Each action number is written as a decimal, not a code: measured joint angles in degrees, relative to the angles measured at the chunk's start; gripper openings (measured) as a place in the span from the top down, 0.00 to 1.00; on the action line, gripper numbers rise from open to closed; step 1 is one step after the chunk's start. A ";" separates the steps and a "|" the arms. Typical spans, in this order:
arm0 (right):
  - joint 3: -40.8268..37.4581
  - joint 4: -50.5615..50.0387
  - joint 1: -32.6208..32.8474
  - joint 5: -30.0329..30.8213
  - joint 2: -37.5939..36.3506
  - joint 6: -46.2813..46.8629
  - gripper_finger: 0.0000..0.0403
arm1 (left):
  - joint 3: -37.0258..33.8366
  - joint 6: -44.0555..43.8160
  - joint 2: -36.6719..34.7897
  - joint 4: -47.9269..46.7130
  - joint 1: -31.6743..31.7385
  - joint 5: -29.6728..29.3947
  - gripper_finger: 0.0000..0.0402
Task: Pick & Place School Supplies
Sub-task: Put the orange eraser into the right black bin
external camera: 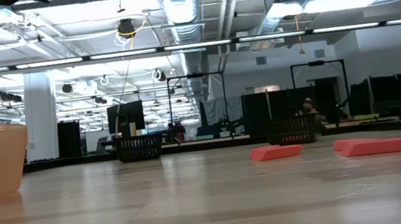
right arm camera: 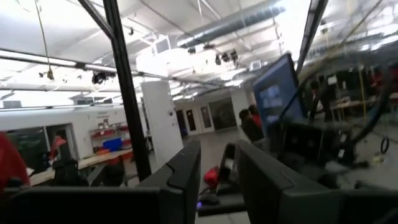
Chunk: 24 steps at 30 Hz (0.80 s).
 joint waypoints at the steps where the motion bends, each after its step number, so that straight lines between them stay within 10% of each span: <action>1: 0.08 0.30 -0.33 -0.06 -0.22 0.02 0.77 | 0.00 0.02 0.00 -0.43 0.33 0.03 0.82; 8: 0.11 -10.56 -4.73 -5.84 -3.75 -3.20 0.77 | 0.00 6.23 0.03 -14.37 2.80 1.32 0.82; 18: -1.26 -64.48 -9.97 5.83 -8.30 -27.81 0.77 | 0.00 11.80 1.82 -19.71 4.33 0.26 0.82; 24: -15.38 -67.77 -8.45 3.97 -9.84 -27.62 0.77 | -0.07 11.69 3.39 -21.16 4.85 -0.05 0.82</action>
